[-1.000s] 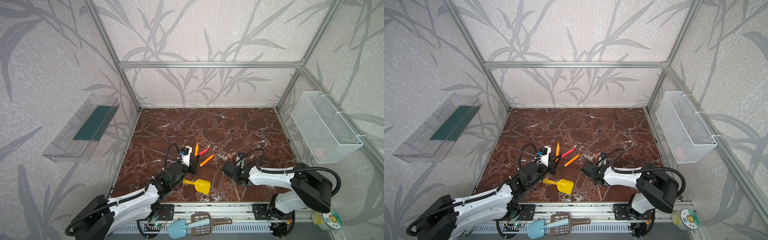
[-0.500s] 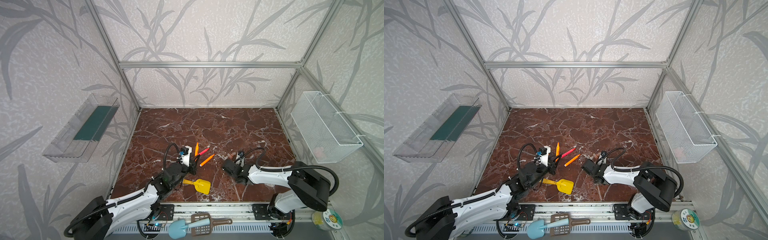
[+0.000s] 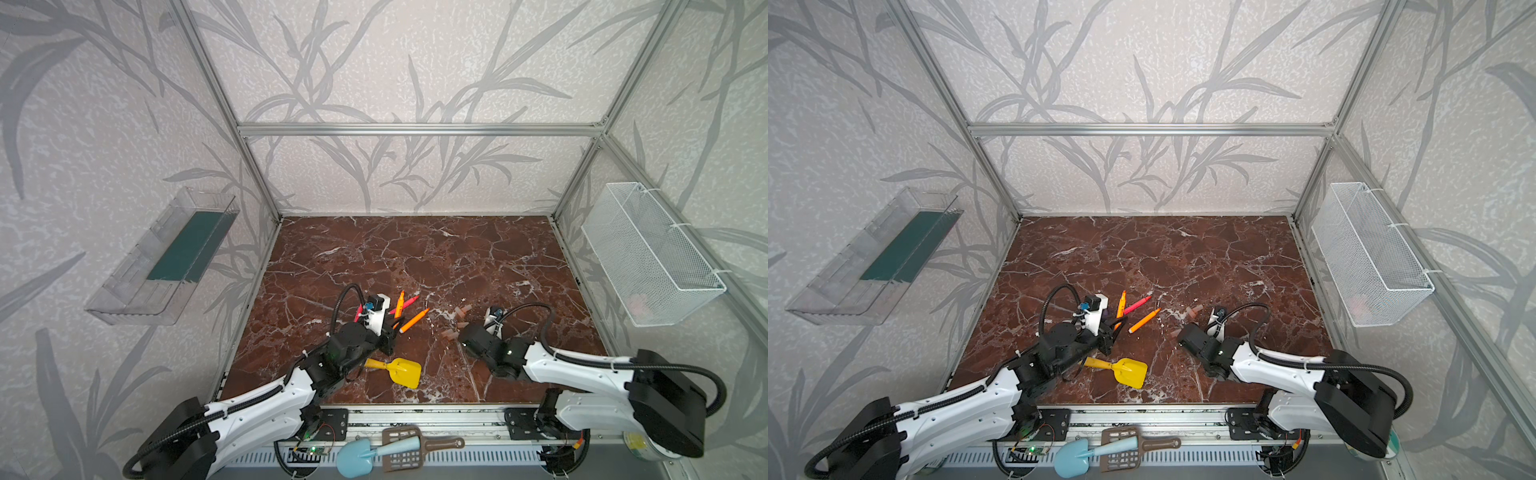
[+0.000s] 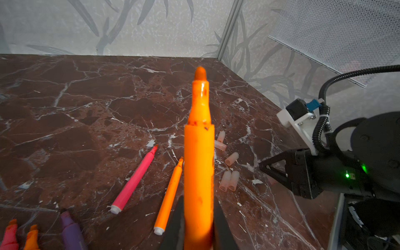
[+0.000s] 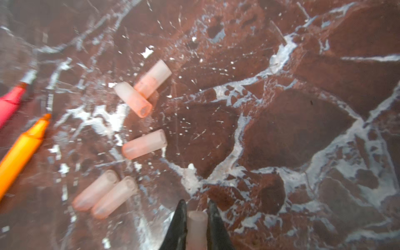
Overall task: Insert the pens into the pen caps
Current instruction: 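Lift the pink cap with the right gripper toward the held marker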
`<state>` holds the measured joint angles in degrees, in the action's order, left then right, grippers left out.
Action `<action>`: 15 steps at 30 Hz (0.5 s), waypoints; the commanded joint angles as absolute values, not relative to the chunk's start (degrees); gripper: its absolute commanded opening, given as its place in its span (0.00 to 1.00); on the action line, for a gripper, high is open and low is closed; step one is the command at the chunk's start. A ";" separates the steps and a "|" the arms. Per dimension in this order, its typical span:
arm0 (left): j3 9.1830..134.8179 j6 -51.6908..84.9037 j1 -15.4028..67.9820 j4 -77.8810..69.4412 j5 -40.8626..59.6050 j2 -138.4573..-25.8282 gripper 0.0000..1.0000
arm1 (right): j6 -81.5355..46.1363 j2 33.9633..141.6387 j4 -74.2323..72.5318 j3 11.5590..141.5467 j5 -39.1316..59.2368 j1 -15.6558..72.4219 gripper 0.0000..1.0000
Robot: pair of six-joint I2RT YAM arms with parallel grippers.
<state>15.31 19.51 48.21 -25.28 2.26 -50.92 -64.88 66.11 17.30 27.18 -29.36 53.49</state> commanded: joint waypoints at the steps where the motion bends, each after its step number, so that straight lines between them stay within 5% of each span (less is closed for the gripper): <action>1: 17.61 19.13 47.91 -23.29 10.22 -51.59 0.00 | -59.04 57.88 14.80 27.58 -28.11 53.24 0.00; 7: 17.13 19.27 47.90 -21.03 11.43 -49.70 0.00 | -47.73 50.17 -2.43 27.70 -24.05 53.26 0.00; 15: 15.92 20.36 47.92 -20.78 13.69 -46.71 0.00 | -37.62 52.80 -20.20 30.76 -19.33 53.25 0.00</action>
